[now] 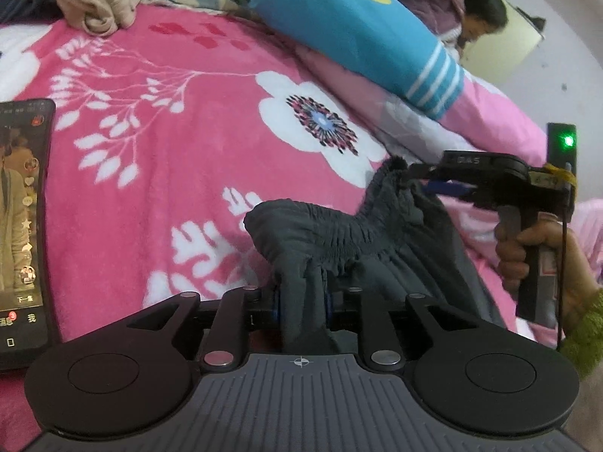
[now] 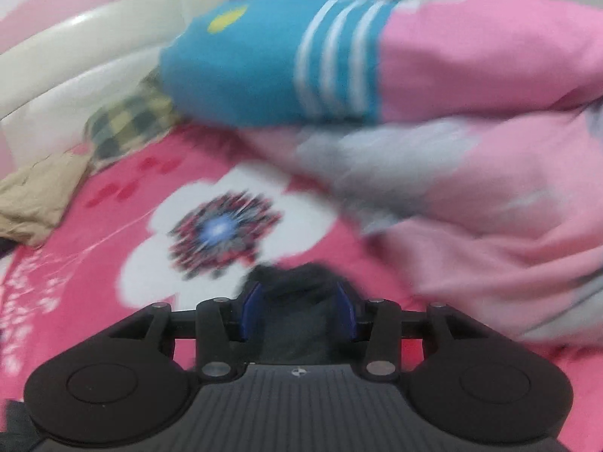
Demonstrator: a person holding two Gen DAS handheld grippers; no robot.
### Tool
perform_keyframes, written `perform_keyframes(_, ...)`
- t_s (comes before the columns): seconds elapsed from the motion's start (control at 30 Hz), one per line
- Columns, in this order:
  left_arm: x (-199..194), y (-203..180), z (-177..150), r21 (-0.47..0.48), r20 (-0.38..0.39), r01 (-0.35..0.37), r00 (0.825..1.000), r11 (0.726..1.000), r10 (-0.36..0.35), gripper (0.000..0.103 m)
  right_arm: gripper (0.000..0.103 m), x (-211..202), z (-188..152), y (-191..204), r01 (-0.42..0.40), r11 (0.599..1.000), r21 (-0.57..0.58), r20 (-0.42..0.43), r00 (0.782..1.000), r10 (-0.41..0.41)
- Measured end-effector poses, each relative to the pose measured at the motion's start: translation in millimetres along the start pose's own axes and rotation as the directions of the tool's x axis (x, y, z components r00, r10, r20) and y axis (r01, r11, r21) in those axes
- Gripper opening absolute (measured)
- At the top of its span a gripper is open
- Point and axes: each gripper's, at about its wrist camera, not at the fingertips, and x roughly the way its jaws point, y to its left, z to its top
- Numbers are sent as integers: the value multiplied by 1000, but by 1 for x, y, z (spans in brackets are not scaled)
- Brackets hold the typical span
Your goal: Fold clothes
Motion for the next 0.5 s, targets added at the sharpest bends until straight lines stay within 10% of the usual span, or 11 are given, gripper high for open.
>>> perform_keyframes(0.17,-4,-5,-3,43,36,-22,999,999,21,20,41,42,-1,28,98,995,-9,-140,985,-98)
perform_keyframes(0.4,-6,-1,-3,45,26,-20,999,999,19,20,30,34,-7,26,66,998,2,-76,995,-65)
perform_keyframes(0.5,-6,3,-1,14,12,-8,1000,1000,8,21,51,16,0,17,38,999,-30,-5,999,-38)
